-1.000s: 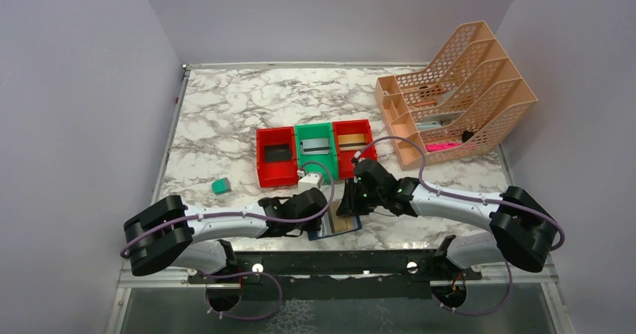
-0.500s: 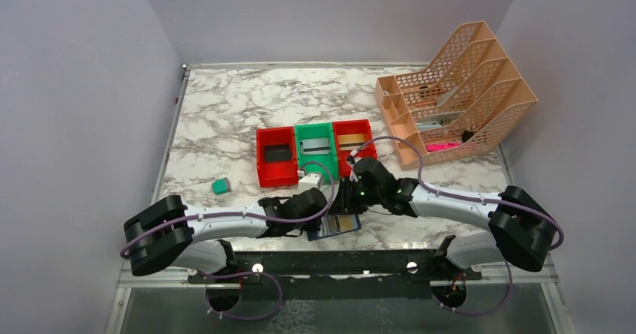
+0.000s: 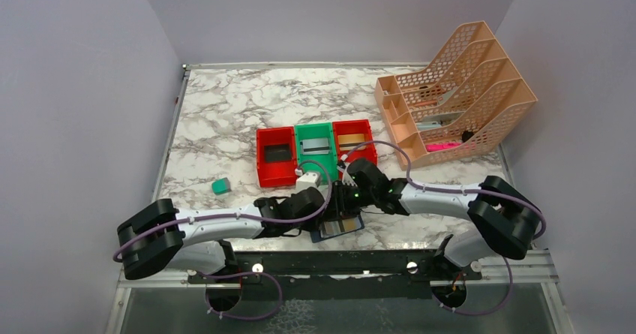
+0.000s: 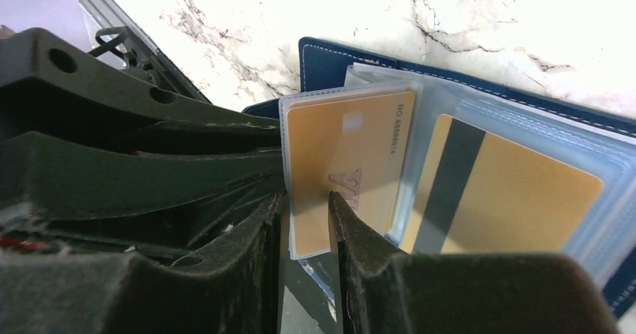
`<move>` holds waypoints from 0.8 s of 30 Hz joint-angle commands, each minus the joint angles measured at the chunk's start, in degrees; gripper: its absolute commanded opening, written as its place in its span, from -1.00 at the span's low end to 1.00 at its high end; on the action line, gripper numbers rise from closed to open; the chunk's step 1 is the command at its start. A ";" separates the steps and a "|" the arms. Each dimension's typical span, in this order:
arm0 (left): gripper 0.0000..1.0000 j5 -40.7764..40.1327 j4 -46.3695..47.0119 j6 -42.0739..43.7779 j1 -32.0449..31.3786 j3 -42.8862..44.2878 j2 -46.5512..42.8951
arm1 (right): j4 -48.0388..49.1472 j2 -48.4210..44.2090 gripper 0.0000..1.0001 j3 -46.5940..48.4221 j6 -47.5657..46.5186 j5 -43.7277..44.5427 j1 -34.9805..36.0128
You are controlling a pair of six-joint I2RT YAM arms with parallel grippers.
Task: Take the credit cards out of the card holder
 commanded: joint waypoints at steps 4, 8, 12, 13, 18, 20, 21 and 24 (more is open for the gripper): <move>-0.63 -2.50 -2.49 -1.04 -0.03 -0.80 -3.48 | 0.44 2.76 -0.39 1.15 0.43 -2.13 0.29; -0.63 -3.75 -5.11 -1.26 -0.08 -0.31 -4.57 | -1.07 1.68 -0.38 0.60 0.35 0.79 0.29; -0.60 -3.97 -4.59 -1.31 -0.04 -0.98 -5.45 | -2.30 1.92 -0.37 1.02 -0.40 1.20 0.29; -0.60 -3.81 -4.27 -1.20 -0.05 -1.00 -5.41 | -2.11 1.99 -0.37 0.92 -0.41 0.95 0.29; -0.60 -3.29 -3.87 -0.65 -0.01 -0.15 -4.31 | -3.93 1.50 -0.41 1.21 -0.10 3.29 0.28; -0.59 -3.27 -3.86 -0.65 -0.09 -0.01 -3.80 | -3.94 -0.16 -0.44 0.59 0.46 4.85 0.29; -0.59 -3.17 -3.81 -0.60 -0.04 0.07 -3.45 | -3.97 -1.14 -0.45 0.20 0.65 5.57 0.29; -0.58 -2.55 -3.38 0.00 -0.06 0.27 -1.81 | -4.78 -4.05 -0.47 -0.46 1.11 7.84 0.29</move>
